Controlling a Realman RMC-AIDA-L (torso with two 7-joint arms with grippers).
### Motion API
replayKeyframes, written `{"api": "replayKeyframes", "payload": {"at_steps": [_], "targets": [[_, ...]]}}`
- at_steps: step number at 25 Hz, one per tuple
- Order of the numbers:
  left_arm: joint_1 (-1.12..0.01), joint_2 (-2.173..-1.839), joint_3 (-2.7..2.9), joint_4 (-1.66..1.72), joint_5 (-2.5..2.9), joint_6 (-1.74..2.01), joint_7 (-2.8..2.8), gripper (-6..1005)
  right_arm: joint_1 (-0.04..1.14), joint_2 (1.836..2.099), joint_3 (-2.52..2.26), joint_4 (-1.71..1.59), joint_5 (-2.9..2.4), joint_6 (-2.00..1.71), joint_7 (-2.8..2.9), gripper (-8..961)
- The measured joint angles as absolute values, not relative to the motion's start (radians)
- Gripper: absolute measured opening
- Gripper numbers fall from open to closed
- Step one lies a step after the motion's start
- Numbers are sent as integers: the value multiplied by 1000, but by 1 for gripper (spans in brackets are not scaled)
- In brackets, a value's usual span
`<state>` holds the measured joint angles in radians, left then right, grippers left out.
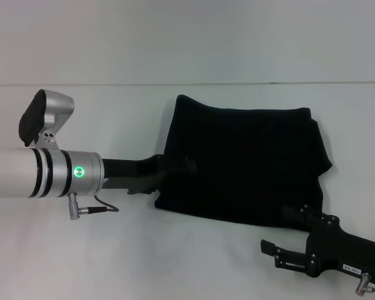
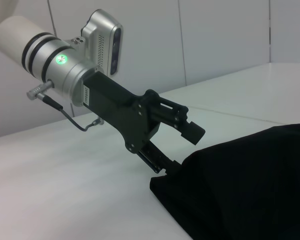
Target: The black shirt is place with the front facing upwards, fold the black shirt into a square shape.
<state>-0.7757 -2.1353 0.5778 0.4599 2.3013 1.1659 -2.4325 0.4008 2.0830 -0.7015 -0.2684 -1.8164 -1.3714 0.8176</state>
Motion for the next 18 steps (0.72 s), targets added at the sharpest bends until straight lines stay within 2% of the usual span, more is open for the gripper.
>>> {"api": "replayKeyframes", "payload": {"at_steps": [11, 14, 18], "targets": [[-765, -2150, 633, 483, 2302, 1079, -2381, 896, 405, 2083, -699, -268, -1811, -1378, 819, 938], [-764, -2151, 633, 483, 2302, 1071, -2381, 682, 404, 2082, -698, -268, -1810, -1379, 822, 938], [-765, -2152, 653, 485, 2303, 1059, -2377, 544, 405, 2082, -697, -270, -1809, -1379, 829, 938]]}}
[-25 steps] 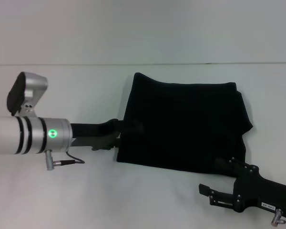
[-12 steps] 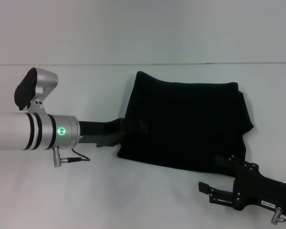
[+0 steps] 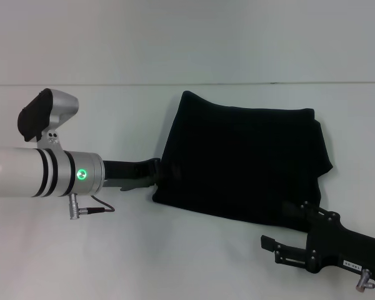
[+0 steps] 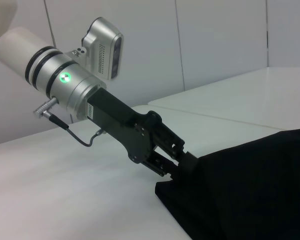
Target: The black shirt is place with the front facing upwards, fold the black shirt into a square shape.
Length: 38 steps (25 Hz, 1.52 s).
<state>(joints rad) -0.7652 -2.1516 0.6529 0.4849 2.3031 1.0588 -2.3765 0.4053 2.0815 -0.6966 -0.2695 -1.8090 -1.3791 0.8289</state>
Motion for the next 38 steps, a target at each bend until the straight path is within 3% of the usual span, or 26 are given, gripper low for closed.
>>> {"api": "replayKeyframes", "payload": {"at_steps": [13, 18, 23, 26, 32, 38], "targets": [[-771, -2151, 680, 498, 2300, 1061, -2374, 233, 405, 2082, -687, -275, -1808, -1379, 829, 938], [-762, -2144, 661, 521, 2297, 1104, -2381, 21, 403, 2084, -687, -282, -1809, -1379, 828, 938], [-753, -2143, 659, 538, 2295, 1112, -2370, 50, 401, 2086, -687, -282, -1809, -1379, 828, 938], [-750, -2143, 659, 546, 2294, 1109, -2369, 258, 400, 2086, -687, -282, -1809, -1380, 828, 938], [-754, -2145, 665, 561, 2292, 1064, -2353, 486, 399, 2086, -687, -282, -1812, -1382, 828, 938], [-759, -2148, 671, 557, 2296, 1029, -2353, 630, 403, 2086, -689, -282, -1813, -1384, 828, 938]]}}
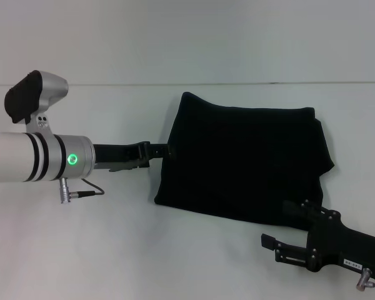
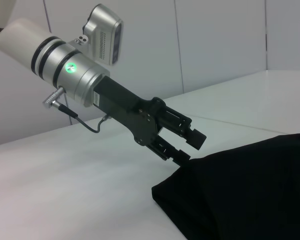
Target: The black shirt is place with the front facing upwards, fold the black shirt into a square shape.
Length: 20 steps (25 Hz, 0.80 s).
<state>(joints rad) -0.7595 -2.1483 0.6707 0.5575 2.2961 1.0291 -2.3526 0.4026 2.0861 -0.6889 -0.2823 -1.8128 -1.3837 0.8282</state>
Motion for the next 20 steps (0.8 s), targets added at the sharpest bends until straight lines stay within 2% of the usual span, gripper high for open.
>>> {"api": "replayKeyframes", "payload": {"at_steps": [10, 15, 20], "targets": [[-774, -2163, 690, 531, 2293, 1033, -2353, 914, 403, 2086, -689, -282, -1814, -1385, 828, 938], [-789, -2164, 705, 515, 2291, 1030, -2353, 938, 404, 2086, -689, -282, -1815, -1385, 828, 938], [-790, -2164, 731, 514, 2291, 1018, -2354, 880, 403, 2086, -689, -282, -1815, -1385, 828, 938]]}}
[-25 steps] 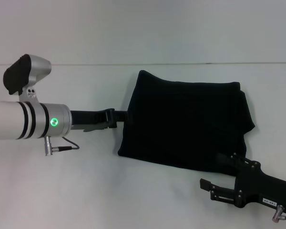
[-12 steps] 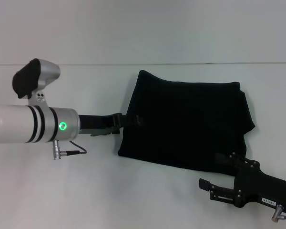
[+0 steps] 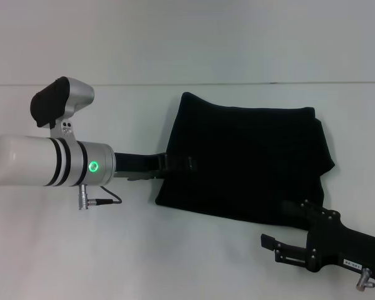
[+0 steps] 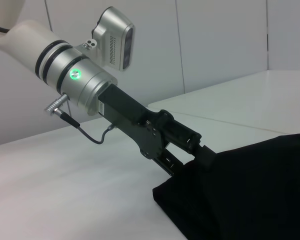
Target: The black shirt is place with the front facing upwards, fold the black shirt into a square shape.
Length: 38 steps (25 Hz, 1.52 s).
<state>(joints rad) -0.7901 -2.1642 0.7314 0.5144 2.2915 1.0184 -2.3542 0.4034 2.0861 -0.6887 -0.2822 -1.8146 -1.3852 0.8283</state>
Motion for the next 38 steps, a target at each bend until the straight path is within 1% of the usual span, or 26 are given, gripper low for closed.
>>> {"api": "replayKeyframes", "payload": {"at_steps": [4, 14, 20, 25, 28, 38], "targets": [[-786, -2164, 733, 523, 2292, 1016, -2350, 833, 403, 2086, -689, -282, -1814, -1386, 828, 938], [-785, -2164, 733, 525, 2284, 1013, -2341, 631, 400, 2086, -689, -282, -1815, -1390, 828, 938], [-781, -2164, 727, 525, 2281, 1020, -2338, 390, 400, 2086, -689, -282, -1814, -1391, 828, 938], [-765, -2163, 721, 532, 2260, 1038, -2337, 169, 401, 2086, -689, -282, -1809, -1391, 828, 938], [-727, -2164, 713, 570, 2218, 1081, -2334, 135, 403, 2086, -685, -282, -1809, -1392, 828, 938], [-541, -2168, 534, 606, 2124, 1305, -2269, 136, 413, 2087, -648, -296, -1808, -1386, 828, 938]]}}
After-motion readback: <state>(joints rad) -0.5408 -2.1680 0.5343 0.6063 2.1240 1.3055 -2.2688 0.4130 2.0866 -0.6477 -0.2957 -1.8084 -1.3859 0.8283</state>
